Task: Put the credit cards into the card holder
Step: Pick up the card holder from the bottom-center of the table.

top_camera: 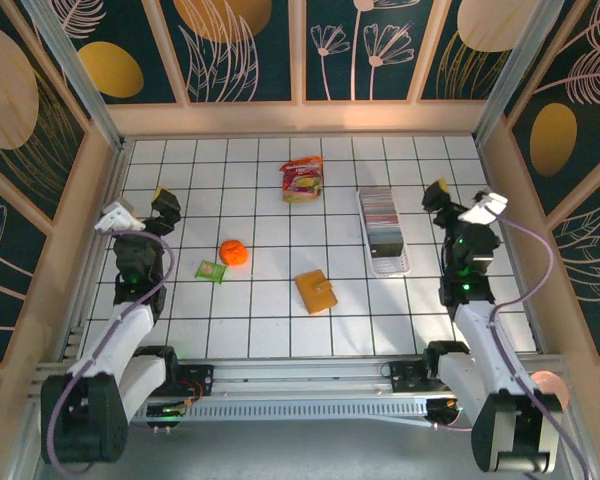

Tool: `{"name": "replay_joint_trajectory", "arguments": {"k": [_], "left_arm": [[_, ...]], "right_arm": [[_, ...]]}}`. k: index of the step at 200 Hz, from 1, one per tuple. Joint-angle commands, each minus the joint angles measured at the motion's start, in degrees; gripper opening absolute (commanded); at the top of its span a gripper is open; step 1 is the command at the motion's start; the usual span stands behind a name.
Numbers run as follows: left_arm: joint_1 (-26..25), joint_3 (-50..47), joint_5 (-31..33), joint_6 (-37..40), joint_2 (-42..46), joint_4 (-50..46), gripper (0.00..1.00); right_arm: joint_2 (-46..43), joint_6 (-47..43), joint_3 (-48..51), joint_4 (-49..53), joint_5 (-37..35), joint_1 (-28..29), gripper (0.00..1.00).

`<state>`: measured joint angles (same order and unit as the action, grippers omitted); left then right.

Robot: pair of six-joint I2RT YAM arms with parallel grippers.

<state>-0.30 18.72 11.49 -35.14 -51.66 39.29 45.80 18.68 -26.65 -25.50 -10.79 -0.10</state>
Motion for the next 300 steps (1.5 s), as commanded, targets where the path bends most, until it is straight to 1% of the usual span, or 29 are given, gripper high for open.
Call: {"name": "replay_joint_trajectory", "arguments": {"k": [1, 18, 25, 36, 48, 55, 61, 65, 77, 90, 94, 103, 113, 118, 127, 142, 149, 163, 173, 187, 190, 198, 206, 210, 228, 257, 300], "left_arm": [[0.3, -3.0, -7.8, -13.2, 4.7, -7.7, 0.99], [0.3, 2.4, -13.9, -13.7, 6.5, -19.6, 0.99], [0.2, 4.3, -16.7, -12.8, 6.7, -23.4, 0.99], [0.2, 6.3, -20.5, -12.9, 6.7, -27.4, 0.99], [-0.1, 6.4, -24.0, -15.1, 6.7, -29.3, 0.98], [-0.8, 6.7, -25.0, -16.4, 6.5, -31.1, 0.97], [-1.9, 7.1, -25.8, -17.2, 6.1, -32.1, 0.96], [-3.1, 7.3, -26.1, -17.4, 5.9, -32.4, 0.95], [-8.3, 8.5, -25.5, -17.4, 5.0, -33.3, 0.93], [-15.8, 10.2, -23.8, -16.7, 3.5, -33.7, 0.93], [-18.4, 10.6, -23.2, -16.2, 2.8, -33.6, 0.94], [-23.1, 12.0, -21.7, -15.9, 1.0, -34.5, 0.94], [-27.4, 11.9, -21.1, -17.7, -0.3, -34.3, 0.93], [-29.2, 10.8, -21.6, -18.9, -0.8, -32.6, 0.9], [-32.2, 8.7, -21.6, -21.5, -1.0, -29.6, 0.89], [-37.6, 5.3, -19.3, -24.9, -1.4, -24.9, 0.86], [-39.8, 4.3, -18.1, -26.0, -2.1, -23.8, 0.84], [-43.6, 3.6, -17.7, -27.7, -4.6, -21.9, 0.77], [-45.9, 4.1, -17.4, -28.1, -7.0, -21.8, 0.75], [-48.9, 4.7, -17.3, -28.8, -10.4, -21.4, 0.71], [-49.5, 4.7, -17.5, -29.0, -11.0, -21.0, 0.7], [-50.5, 4.5, -17.8, -29.7, -12.2, -19.9, 0.64], [-51.1, 3.9, -17.5, -30.4, -12.9, -18.5, 0.53], [-51.4, 3.4, -17.0, -31.0, -13.1, -17.8, 0.51], [-52.2, 1.8, -16.8, -32.9, -14.4, -15.3, 0.51], [-53.4, 3.6, -16.6, -31.9, -17.7, -18.2, 0.52], [-54.3, 3.3, -16.0, -33.7, -20.7, -16.1, 0.51]], "right_arm": [[-2.9, 10.6, -3.1, 27.3, -4.2, -1.4, 0.96], [-5.1, 10.1, -6.1, 33.0, 1.0, -1.5, 0.95], [-5.4, 9.9, -7.5, 35.1, 4.6, -1.4, 0.95], [-5.1, 9.2, -9.5, 37.6, 10.2, -1.1, 0.91], [-4.1, 8.9, -11.4, 40.0, 15.8, 0.3, 0.88], [-3.2, 9.0, -12.5, 41.5, 17.4, 2.3, 0.85], [-2.1, 9.2, -13.4, 42.7, 17.4, 4.9, 0.84], [-1.4, 9.5, -14.0, 43.5, 16.6, 6.8, 0.83], [0.9, 10.1, -15.6, 45.2, 12.4, 15.3, 0.81], [4.1, 11.4, -16.8, 45.9, 7.1, 25.6, 0.8], [5.3, 12.0, -17.1, 45.9, 5.6, 28.5, 0.78], [7.9, 13.1, -17.4, 45.6, 3.4, 33.8, 0.7], [10.8, 15.2, -17.3, 44.9, 2.4, 38.1, 0.63], [12.1, 15.8, -17.1, 44.0, 2.8, 39.9, 0.58], [15.1, 16.9, -16.8, 42.2, 3.6, 42.7, 0.47], [19.4, 19.5, -15.9, 40.1, 2.8, 46.3, 0.31], [21.2, 20.2, -15.1, 38.5, 3.4, 47.2, 0.25], [24.6, 22.1, -13.1, 34.5, 5.4, 48.5, 0.18], [26.9, 23.1, -12.0, 31.5, 7.0, 48.8, 0.13], [30.3, 24.0, -11.6, 30.2, 7.7, 49.0, 0.04], [31.0, 24.2, -11.7, 30.1, 7.7, 49.0, 0.03], [32.4, 24.4, -11.9, 29.9, 7.5, 49.1, 0.02], [33.8, 24.6, -12.0, 29.3, 7.5, 49.1, 0.0], [34.5, 24.6, -12.0, 29.0, 7.7, 49.2, 0.0], [36.9, 24.6, -12.3, 28.0, 8.1, 49.2, 0.0], [39.6, 24.5, -12.6, 28.2, 7.1, 49.2, 0.0], [42.3, 25.4, -11.6, 30.2, 4.1, 49.2, 0.0]]}}
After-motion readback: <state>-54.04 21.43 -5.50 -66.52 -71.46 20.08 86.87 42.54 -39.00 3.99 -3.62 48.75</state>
